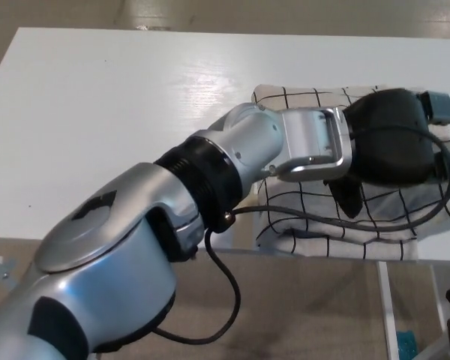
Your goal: Use the left hand to fold a white towel with checkered patterns in half.
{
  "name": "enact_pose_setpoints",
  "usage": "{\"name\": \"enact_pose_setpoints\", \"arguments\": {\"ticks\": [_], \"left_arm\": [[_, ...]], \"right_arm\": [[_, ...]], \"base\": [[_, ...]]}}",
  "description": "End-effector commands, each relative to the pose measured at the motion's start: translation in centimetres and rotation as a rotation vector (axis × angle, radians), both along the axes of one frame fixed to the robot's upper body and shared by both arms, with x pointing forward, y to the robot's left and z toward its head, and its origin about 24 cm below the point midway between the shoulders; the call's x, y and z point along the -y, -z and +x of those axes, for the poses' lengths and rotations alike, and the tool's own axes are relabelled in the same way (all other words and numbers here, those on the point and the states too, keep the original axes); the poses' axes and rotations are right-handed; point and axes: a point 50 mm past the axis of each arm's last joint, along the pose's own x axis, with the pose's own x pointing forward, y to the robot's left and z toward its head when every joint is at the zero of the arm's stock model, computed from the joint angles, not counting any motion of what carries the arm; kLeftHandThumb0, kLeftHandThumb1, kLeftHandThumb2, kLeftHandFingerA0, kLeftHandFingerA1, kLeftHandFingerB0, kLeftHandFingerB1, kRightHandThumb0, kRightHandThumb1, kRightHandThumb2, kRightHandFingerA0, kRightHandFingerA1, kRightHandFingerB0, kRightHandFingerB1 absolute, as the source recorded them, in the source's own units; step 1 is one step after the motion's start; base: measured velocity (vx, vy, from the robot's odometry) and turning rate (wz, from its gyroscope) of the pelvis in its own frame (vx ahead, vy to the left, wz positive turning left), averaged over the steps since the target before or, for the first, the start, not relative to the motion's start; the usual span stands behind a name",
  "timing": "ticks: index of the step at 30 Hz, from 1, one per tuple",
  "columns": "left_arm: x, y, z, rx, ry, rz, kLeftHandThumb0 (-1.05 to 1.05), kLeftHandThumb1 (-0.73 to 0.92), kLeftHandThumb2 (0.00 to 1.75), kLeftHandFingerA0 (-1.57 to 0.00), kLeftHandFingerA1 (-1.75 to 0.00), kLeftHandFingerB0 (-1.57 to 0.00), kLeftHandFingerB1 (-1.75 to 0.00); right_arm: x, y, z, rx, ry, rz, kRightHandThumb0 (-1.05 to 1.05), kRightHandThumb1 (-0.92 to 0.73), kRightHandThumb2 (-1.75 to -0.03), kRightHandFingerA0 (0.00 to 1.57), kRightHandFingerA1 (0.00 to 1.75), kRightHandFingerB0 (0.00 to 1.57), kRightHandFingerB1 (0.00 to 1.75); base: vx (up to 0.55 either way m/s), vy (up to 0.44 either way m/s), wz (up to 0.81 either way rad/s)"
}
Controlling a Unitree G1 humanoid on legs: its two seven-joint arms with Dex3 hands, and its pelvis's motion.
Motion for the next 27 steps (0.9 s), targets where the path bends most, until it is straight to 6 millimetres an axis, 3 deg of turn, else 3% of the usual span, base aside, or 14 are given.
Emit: {"name": "enact_pose_setpoints", "arguments": {"ticks": [1, 5, 8, 9, 12, 14, 15, 16, 18, 21, 24, 25, 27], "left_arm": [[-4.5, -10.4, 1.6, -0.623, -0.277, -0.367, -1.04, 0.67, 0.64, 0.0, 0.0, 0.0, -0.16], [-6.1, -14.4, 0.0, -0.635, -0.149, -0.542, -1.04, 0.65, 0.66, 0.0, 0.0, 0.0, -0.16], [-8.6, -17.1, -1.9, -0.588, -0.04, -0.656, -1.02, 0.67, 0.65, 0.0, 0.0, 0.0, -0.17], [-8.6, -17.1, -1.9, -0.588, -0.04, -0.656, -1.02, 0.67, 0.65, 0.0, 0.0, 0.0, -0.17], [-11.7, -18.1, -3.4, -0.542, -0.01, -0.671, -0.97, 0.68, 0.6, 0.0, 0.0, 0.0, -0.21], [-14.0, -17.7, -4.2, -0.537, -0.038, -0.66, -0.93, 0.68, 0.6, 0.0, -0.01, 0.0, -0.24], [-14.9, -17.3, -4.5, -0.541, -0.051, -0.661, -0.88, 0.53, 0.95, 0.0, -0.04, 0.0, -0.17], [-16.7, -16.5, -5.1, -0.542, -0.072, -0.668, -0.86, 0.53, 0.94, 0.0, -0.04, -0.01, -0.18], [-17.8, -15.8, -5.6, -0.542, -0.087, -0.67, -0.86, 0.53, 0.94, 0.0, -0.04, -0.01, -0.18], [-21.7, -13.4, -8.1, -0.595, -0.08, -0.713, -0.82, 0.51, 0.93, 0.0, -0.08, 0.0, -0.22], [-23.0, -12.3, -9.5, -0.627, -0.077, -0.734, -0.81, 0.5, 0.92, 0.0, -0.09, -0.01, -0.23], [-24.6, -11.2, -11.4, -0.628, -0.07, -0.758, -0.76, 0.49, 0.91, 0.0, -0.14, -0.04, -0.25], [-25.9, -10.5, -13.0, -0.64, -0.075, -0.782, -0.74, 0.47, 0.88, 0.0, -0.15, -0.04, -0.26]], "right_arm": [[0.2, 1.1, -0.9, -0.058, 0.02, 0.015, -0.49, -0.76, -0.62, 0.46, 0.45, 0.66, 0.45], [0.2, 1.4, -1.1, -0.065, 0.02, 0.033, -0.49, -0.75, -0.62, 0.46, 0.46, 0.66, 0.45], [0.4, 1.7, -1.5, -0.081, 0.019, 0.042, -0.49, -0.75, -0.62, 0.46, 0.45, 0.65, 0.45], [0.4, 1.7, -1.5, -0.081, 0.019, 0.042, -0.49, -0.75, -0.62, 0.46, 0.45, 0.65, 0.45], [0.5, 2.2, -2.4, -0.092, 0.02, 0.055, -0.49, -0.74, -0.63, 0.46, 0.45, 0.65, 0.45], [0.5, 2.9, -3.6, -0.125, 0.017, 0.058, -0.49, -0.74, -0.62, 0.44, 0.44, 0.57, 0.43], [0.4, 3.1, -4.1, -0.141, 0.017, 0.06, -0.49, -0.74, -0.63, 0.42, 0.43, 0.52, 0.41], [0.3, 3.5, -4.7, -0.167, 0.02, 0.071, -0.5, -0.57, -0.97, 0.3, 0.54, 0.42, 0.57], [0.3, 3.8, -5.3, -0.186, 0.027, 0.083, -0.5, -0.57, -0.97, 0.3, 0.54, 0.42, 0.57], [0.2, 4.4, -6.7, -0.224, 0.035, 0.077, -0.52, -0.59, -0.96, 0.32, 0.55, 0.41, 0.56], [0.1, 4.6, -7.3, -0.233, 0.04, 0.079, -0.52, -0.6, -0.96, 0.33, 0.55, 0.41, 0.56], [0.1, 4.6, -7.5, -0.234, 0.043, 0.072, -0.47, -0.74, -0.62, 0.4, 0.42, 0.45, 0.38], [0.2, 4.6, -7.4, -0.232, 0.051, 0.068, -0.46, -0.74, -0.62, 0.39, 0.42, 0.45, 0.39]], "base": [[0.0, 0.0, 0.0], [0.0, 0.0, 0.0], [0.0, 0.0, 0.0], [0.0, 0.0, 0.0], [0.0, 0.0, 0.0], [0.0, 0.0, 0.0], [0.0, 0.0, 0.0], [0.0, 0.0, 0.0], [0.0, 0.0, 0.0], [0.0, 0.0, 0.0], [0.0, 0.0, 0.0], [0.0, 0.0, 0.0], [0.0, 0.0, 0.0]]}}
